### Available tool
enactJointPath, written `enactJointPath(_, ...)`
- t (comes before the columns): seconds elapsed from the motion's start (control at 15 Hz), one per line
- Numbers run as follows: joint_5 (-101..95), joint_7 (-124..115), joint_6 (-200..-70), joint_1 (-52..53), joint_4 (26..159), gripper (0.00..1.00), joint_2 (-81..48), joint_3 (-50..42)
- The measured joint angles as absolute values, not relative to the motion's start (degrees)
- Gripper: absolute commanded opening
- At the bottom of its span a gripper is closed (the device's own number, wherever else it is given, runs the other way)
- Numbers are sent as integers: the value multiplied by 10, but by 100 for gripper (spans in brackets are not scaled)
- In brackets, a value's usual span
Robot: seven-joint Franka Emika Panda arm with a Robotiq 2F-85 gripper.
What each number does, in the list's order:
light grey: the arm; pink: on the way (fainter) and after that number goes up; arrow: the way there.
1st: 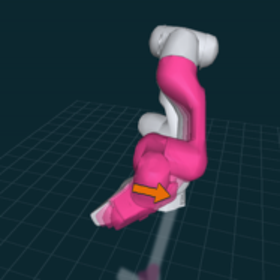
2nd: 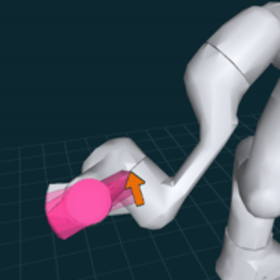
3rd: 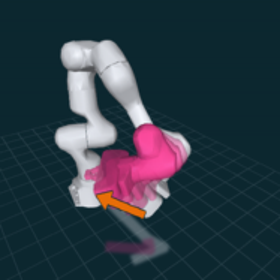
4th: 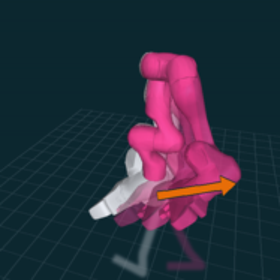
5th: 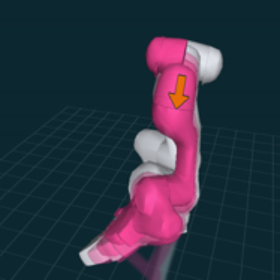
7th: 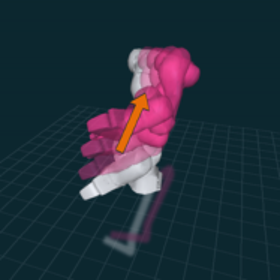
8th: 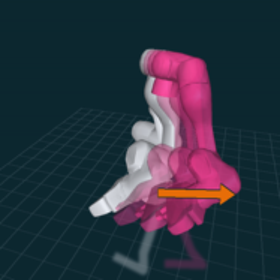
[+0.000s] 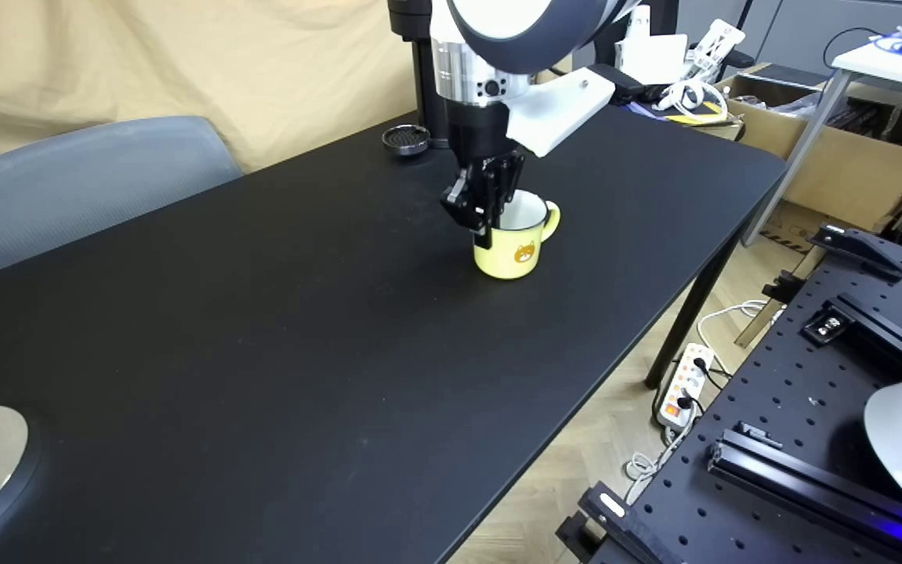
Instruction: Move the cup backwards.
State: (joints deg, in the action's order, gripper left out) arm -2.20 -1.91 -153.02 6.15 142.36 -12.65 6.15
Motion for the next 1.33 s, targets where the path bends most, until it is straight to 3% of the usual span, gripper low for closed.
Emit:
enactJointPath(0.6, -38, -4, -1520, 61, 1405, 3, -129, 52)
enactJointPath(1.33, -92, 17, -1506, 72, 1266, 3, -206, 48)
